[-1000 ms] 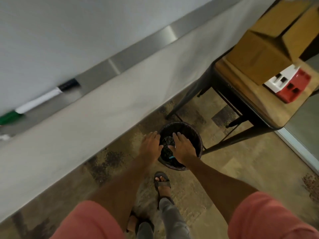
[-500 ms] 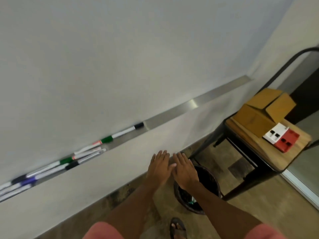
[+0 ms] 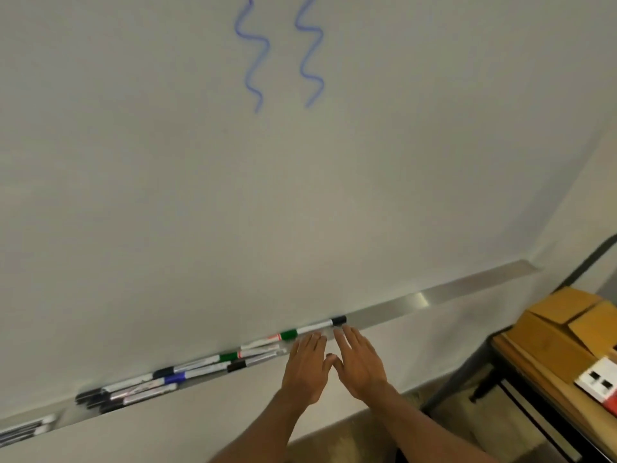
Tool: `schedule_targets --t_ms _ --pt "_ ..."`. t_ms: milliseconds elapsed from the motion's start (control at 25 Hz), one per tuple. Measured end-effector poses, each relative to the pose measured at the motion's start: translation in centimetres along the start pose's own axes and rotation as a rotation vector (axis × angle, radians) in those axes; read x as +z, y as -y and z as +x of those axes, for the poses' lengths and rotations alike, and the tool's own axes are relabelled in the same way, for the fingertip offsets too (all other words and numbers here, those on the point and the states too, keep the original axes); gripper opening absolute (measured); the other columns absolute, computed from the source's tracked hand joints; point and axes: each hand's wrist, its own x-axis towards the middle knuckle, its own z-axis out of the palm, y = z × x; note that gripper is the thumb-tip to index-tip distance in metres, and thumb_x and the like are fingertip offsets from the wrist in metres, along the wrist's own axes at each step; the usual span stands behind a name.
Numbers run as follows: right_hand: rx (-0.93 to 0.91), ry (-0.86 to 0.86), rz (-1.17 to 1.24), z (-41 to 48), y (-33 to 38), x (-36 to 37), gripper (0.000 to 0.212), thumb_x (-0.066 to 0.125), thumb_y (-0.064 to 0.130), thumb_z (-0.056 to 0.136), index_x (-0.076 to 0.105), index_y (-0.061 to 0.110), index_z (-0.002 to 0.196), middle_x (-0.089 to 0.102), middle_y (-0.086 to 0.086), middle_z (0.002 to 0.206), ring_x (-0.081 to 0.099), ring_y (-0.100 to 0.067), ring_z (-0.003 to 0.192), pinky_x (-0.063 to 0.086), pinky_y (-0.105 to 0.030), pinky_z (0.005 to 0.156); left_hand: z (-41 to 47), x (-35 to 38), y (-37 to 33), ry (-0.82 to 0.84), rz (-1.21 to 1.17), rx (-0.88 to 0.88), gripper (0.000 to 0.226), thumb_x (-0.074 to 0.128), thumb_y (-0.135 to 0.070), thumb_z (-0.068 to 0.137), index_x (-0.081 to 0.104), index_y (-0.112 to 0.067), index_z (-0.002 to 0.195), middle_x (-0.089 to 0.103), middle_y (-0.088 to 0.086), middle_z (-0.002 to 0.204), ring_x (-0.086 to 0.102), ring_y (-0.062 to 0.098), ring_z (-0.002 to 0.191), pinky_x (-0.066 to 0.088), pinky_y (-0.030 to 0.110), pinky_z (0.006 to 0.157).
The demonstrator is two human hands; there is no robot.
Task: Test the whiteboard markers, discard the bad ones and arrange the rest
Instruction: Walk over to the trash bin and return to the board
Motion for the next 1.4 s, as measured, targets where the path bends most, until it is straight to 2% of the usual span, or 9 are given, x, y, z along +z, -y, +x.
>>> schedule_targets --t_ms 160,320,480,600,760,920,1040,1200,1400 --pt "-0.089 -0.112 -0.023 2.6 1.5 -0.6 0.07 0.004 0.049 0.099 0.063 0.02 0.121 0.068 -0.001 0.117 0.065 -0.017 0.107 0.053 -0.029 0.085 0.0 -1.2 2.4 -0.133 0.006 -0.042 0.1 -0.021 -0.067 0.075 0.03 -0.017 0.146 0.017 -0.006 0.154 0.021 0.016 0.144 0.008 0.032 0.116" --pt "-0.249 -0.135 -0.046 3.9 2.7 -1.7 0.044 0.047 0.03 0.098 0.042 0.016 0.14 0.046 -0.006 0.143 0.042 -0.024 0.134 0.038 -0.036 0.107 1.0 -1.0 3.7 -0.14 -0.033 -0.113 0.119 -0.037 -0.07 0.059 0.019 -0.016 0.149 0.01 -0.003 0.157 0.008 0.017 0.146 -0.003 0.034 0.116" --pt "-0.281 -0.082 -0.077 6.9 2.2 -0.4 0.073 0.098 0.023 0.028 0.074 0.019 0.096 0.073 -0.003 0.096 0.071 -0.017 0.088 0.058 -0.027 0.068 1.9 -1.1 3.9 -0.237 0.053 -0.151 0.111 -0.033 -0.061 0.068 0.03 -0.013 0.146 0.017 -0.001 0.155 0.021 0.02 0.143 0.004 0.037 0.115" --pt "-0.353 -0.09 -0.108 8.0 1.7 -1.0 0.064 0.081 0.015 0.07 0.055 0.015 0.128 0.058 -0.006 0.127 0.056 -0.021 0.119 0.048 -0.032 0.095 2.3 -0.2 4.1 -0.091 -0.016 -0.227 0.109 -0.032 -0.06 0.066 0.024 -0.014 0.147 0.012 -0.001 0.155 0.016 0.02 0.145 -0.002 0.037 0.113" --pt "-0.391 -0.056 -0.168 9.8 0.7 -0.1 0.051 0.051 0.016 0.095 0.033 0.02 0.143 0.042 -0.001 0.143 0.038 -0.018 0.133 0.031 -0.029 0.11 3.2 1.3 4.6 -0.004 -0.049 -0.316 0.078 -0.004 -0.044 0.099 0.071 -0.024 0.106 0.064 -0.008 0.12 0.066 0.01 0.104 0.05 0.033 0.088" --pt "-0.385 -0.016 -0.18 10.7 0.2 0.6 0.043 0.057 0.018 0.091 0.046 0.023 0.133 0.05 0.001 0.134 0.046 -0.017 0.124 0.04 -0.029 0.1 2.9 1.2 3.8 -0.053 -0.028 -0.311 0.083 -0.008 -0.058 0.091 0.05 -0.017 0.134 0.039 -0.006 0.144 0.039 0.011 0.133 0.025 0.036 0.111" --pt "-0.362 -0.004 -0.219 11.2 -0.4 0.9 0.043 0.059 0.014 0.089 0.047 0.02 0.13 0.049 -0.001 0.133 0.046 -0.02 0.123 0.041 -0.031 0.098 2.8 1.5 3.7 -0.101 0.036 -0.328 0.084 -0.004 -0.063 0.091 0.051 -0.016 0.133 0.045 -0.003 0.143 0.044 0.016 0.132 0.021 0.038 0.109" --pt "-0.365 -0.051 -0.125 11.4 -0.4 0.5 0.034 0.053 0.016 0.093 0.048 0.021 0.126 0.052 0.0 0.129 0.048 -0.019 0.12 0.041 -0.03 0.097 2.8 1.8 4.4 -0.118 -0.04 -0.285 0.116 -0.029 -0.074 0.062 0.022 -0.015 0.148 0.019 0.0 0.156 0.013 0.016 0.145 -0.006 0.029 0.112" --pt "-0.438 -0.037 0.252 11.1 0.0 -0.5 0.023 0.049 0.017 0.094 0.058 0.019 0.115 0.06 0.0 0.114 0.055 -0.016 0.105 0.045 -0.026 0.089 2.8 0.0 3.4 -0.076 -0.122 -0.331 0.062 0.028 -0.047 0.098 0.016 -0.015 0.149 0.019 0.0 0.156 0.016 0.016 0.144 0.012 0.027 0.117"
